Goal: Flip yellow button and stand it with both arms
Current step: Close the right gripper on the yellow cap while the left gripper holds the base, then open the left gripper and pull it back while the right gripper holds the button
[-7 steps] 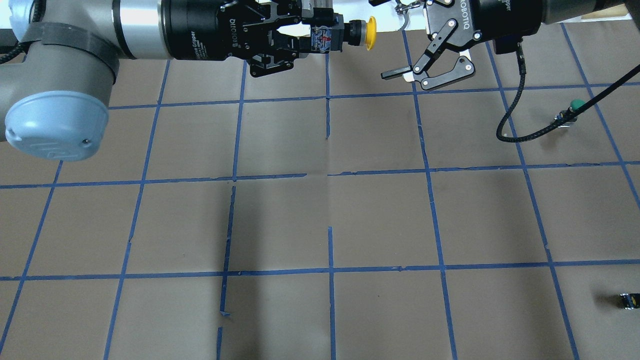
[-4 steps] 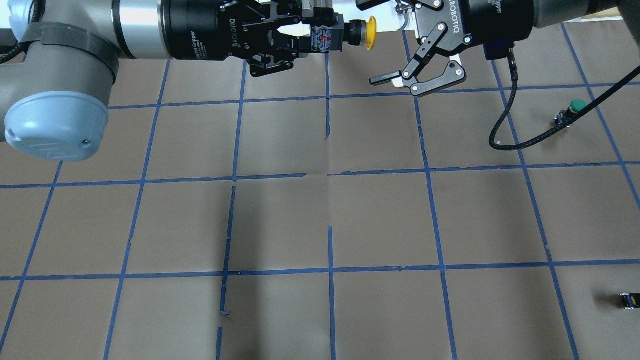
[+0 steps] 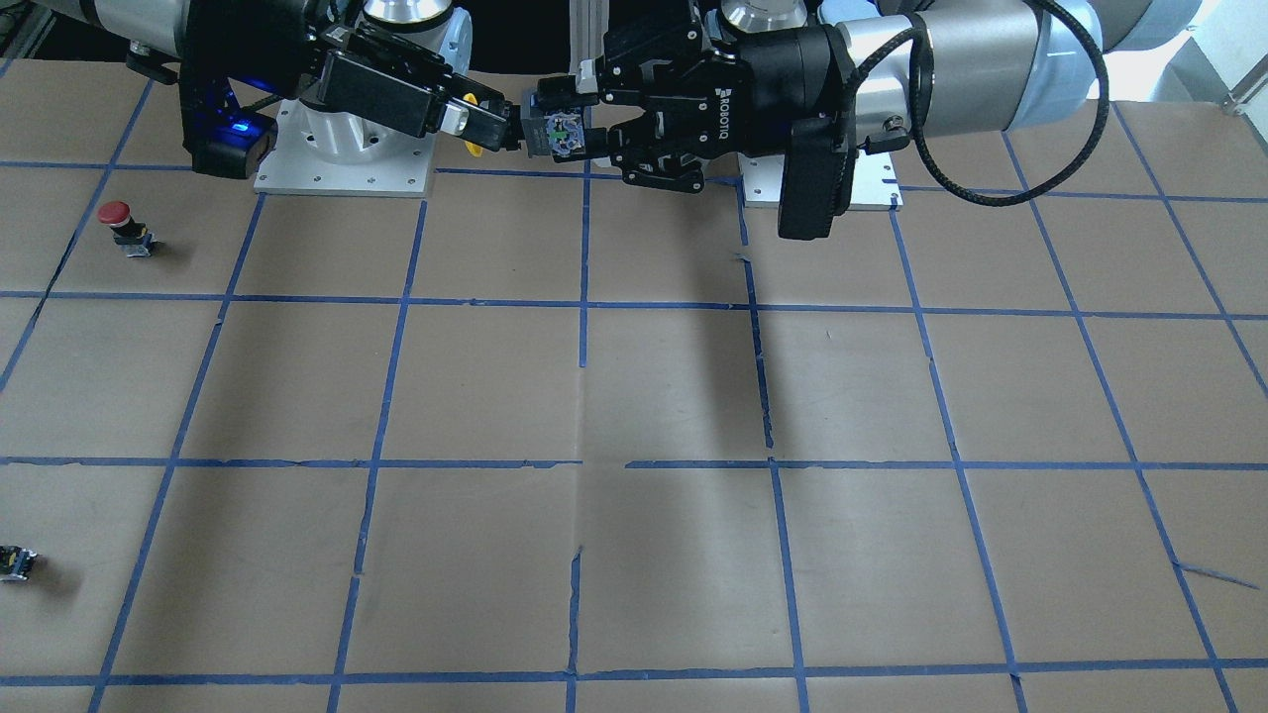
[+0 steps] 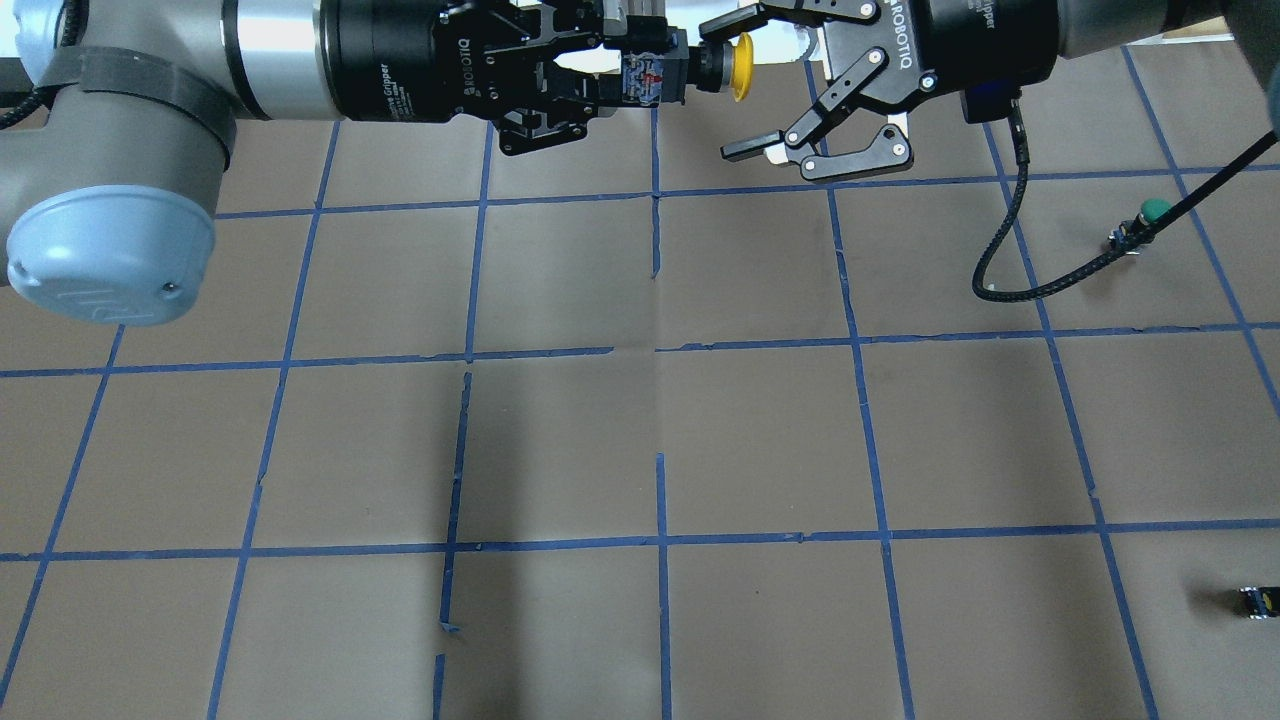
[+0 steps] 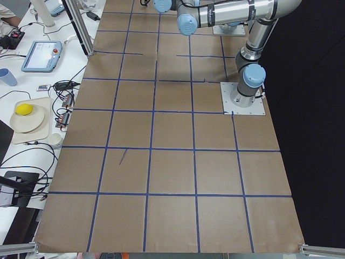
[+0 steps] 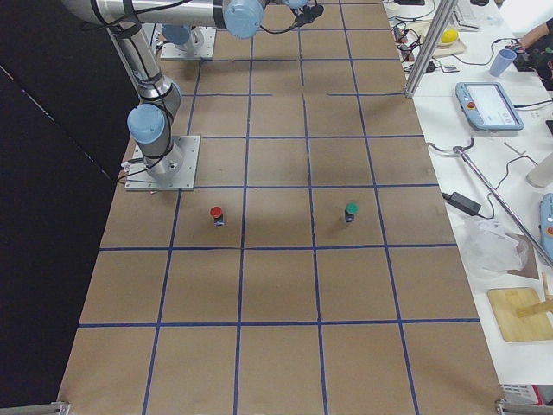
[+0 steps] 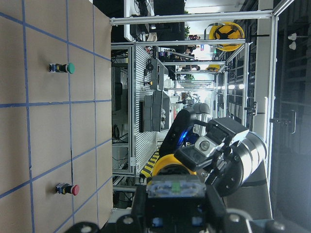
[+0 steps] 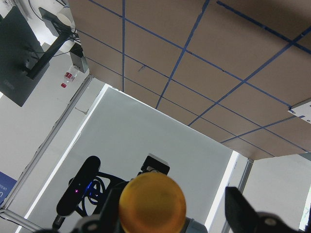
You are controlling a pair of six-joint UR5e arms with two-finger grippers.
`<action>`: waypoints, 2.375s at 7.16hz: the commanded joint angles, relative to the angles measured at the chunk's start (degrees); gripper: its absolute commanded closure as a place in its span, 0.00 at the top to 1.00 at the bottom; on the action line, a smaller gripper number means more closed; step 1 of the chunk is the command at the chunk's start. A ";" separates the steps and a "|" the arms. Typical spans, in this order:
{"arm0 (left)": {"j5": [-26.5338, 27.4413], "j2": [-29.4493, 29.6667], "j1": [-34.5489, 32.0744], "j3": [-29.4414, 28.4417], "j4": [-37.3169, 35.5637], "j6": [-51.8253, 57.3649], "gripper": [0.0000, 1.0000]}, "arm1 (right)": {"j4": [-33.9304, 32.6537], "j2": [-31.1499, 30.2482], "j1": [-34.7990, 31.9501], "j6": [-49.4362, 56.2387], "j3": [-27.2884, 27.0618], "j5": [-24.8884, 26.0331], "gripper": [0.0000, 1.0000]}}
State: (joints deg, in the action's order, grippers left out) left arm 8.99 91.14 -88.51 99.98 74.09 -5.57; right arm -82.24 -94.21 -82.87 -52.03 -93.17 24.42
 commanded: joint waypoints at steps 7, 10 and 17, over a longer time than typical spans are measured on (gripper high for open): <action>0.33 0.18 0.00 0.22 -0.26 -2.52 1.00 | 0.15 -0.18 0.42 -0.35 0.00 -1.64 0.27; 3.82 0.35 0.35 -0.84 -0.44 -4.18 1.00 | -1.07 0.61 2.60 0.17 0.09 -0.69 0.26; 47.55 1.32 -1.92 -3.91 -0.36 -4.45 0.99 | -3.81 4.53 9.04 27.75 -0.09 39.60 0.12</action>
State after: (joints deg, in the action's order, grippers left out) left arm 49.13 92.29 -89.35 96.37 73.47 -10.02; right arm -86.31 -92.21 -73.88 -28.78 -93.23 56.93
